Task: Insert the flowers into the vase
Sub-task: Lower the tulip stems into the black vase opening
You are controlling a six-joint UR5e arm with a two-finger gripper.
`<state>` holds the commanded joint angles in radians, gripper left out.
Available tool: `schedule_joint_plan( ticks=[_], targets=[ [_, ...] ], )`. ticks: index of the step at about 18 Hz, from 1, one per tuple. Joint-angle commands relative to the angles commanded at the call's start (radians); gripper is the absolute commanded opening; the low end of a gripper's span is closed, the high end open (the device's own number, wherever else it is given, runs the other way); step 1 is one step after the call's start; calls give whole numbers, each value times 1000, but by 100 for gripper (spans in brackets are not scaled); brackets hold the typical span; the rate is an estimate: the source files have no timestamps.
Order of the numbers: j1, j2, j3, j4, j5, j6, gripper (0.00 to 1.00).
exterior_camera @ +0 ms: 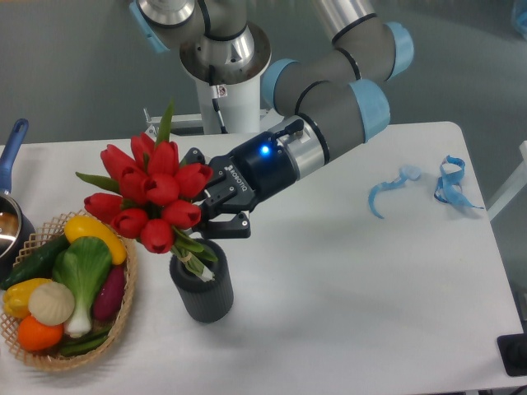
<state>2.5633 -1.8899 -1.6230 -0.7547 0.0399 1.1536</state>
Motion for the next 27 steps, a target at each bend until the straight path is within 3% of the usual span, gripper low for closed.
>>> schedule_joint_plan(
  ticks=[6,10,16,19,24,27],
  targets=[
    [-8,11,-35,-2,0,-8,19],
    [-6,27,-116,0,-2,0,19],
    [-5,28,-133,0,-3,0,19],
    [-8,12,-149,0,-2,2,23],
    [-3,-72,-152,0,9,18,24],
    [9,-94,-162,0,12,35,28]
  ],
)
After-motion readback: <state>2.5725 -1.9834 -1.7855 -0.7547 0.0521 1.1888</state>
